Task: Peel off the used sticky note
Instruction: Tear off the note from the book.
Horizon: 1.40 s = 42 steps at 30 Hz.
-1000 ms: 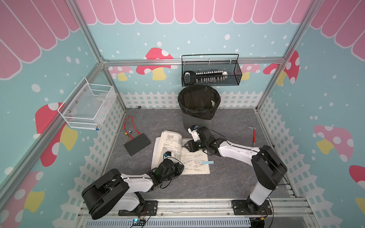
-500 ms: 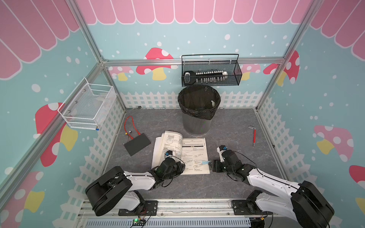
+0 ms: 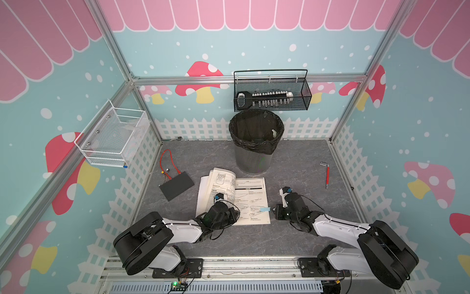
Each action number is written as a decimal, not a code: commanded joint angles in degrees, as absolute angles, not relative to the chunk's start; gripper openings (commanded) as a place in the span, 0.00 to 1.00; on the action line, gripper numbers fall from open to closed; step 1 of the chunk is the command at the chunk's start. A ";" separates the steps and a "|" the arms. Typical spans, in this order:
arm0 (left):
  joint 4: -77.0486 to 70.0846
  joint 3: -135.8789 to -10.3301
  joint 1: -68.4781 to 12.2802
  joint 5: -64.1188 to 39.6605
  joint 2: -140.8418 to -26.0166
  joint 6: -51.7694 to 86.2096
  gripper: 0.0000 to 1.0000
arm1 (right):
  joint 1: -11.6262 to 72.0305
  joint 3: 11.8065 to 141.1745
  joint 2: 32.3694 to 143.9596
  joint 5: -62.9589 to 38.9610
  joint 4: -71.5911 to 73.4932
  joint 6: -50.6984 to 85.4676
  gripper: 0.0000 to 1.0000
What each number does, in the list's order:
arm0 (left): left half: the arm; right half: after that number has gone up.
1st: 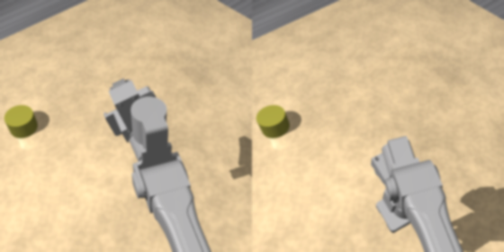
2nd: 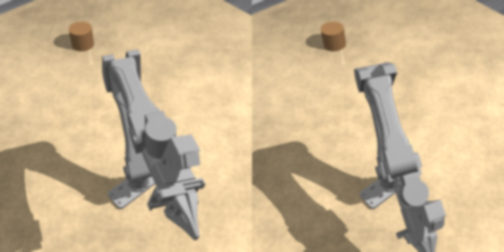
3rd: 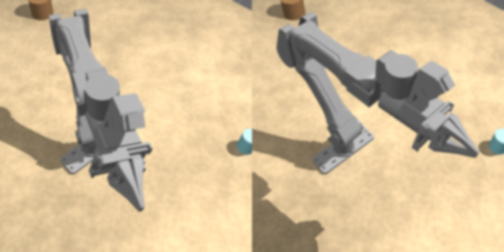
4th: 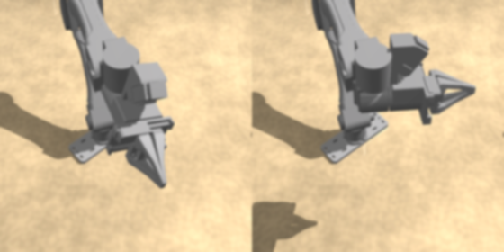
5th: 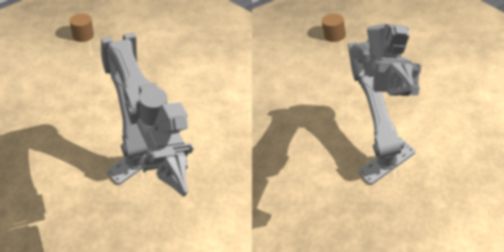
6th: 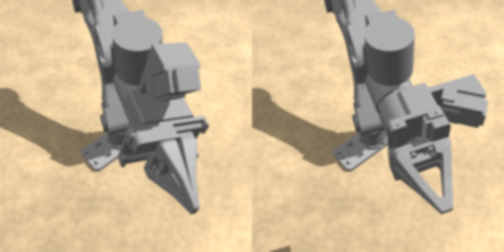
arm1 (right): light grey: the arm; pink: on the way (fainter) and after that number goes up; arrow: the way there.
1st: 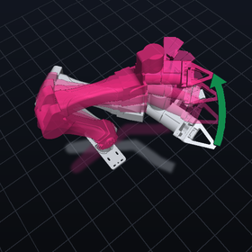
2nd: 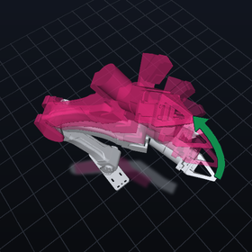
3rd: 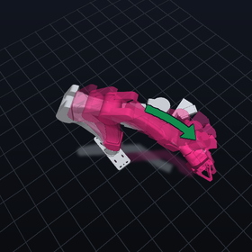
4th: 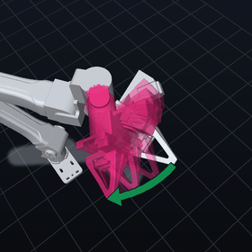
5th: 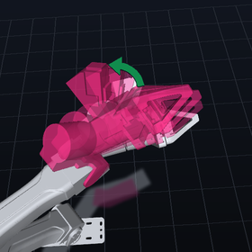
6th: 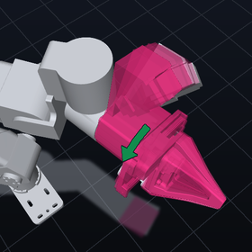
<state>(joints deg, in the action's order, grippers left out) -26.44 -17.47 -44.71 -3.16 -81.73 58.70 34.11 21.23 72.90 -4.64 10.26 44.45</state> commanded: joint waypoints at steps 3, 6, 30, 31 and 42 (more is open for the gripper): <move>-21.97 -17.55 -44.47 -0.71 -83.66 56.95 0.00 | 33.86 23.17 72.38 -3.67 12.05 43.86 0.19; -22.08 -17.53 -44.47 -0.75 -83.85 56.91 0.00 | 33.84 23.10 71.88 -3.25 12.04 43.85 0.14; -22.07 -17.83 -44.47 -1.10 -84.73 56.95 0.00 | 42.52 29.42 83.41 -7.20 18.55 45.15 0.00; -22.06 -17.83 -44.45 -1.08 -84.73 56.95 0.00 | 43.21 29.53 84.31 -7.21 18.80 45.37 0.00; -22.06 -17.80 -44.51 -1.17 -84.81 56.83 0.00 | 47.65 23.36 83.35 -6.89 20.75 49.92 0.00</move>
<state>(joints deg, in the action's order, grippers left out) -27.03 -18.04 -44.71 -3.20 -82.96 58.46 46.57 25.71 85.23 -7.25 21.02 47.83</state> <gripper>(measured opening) 0.042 0.044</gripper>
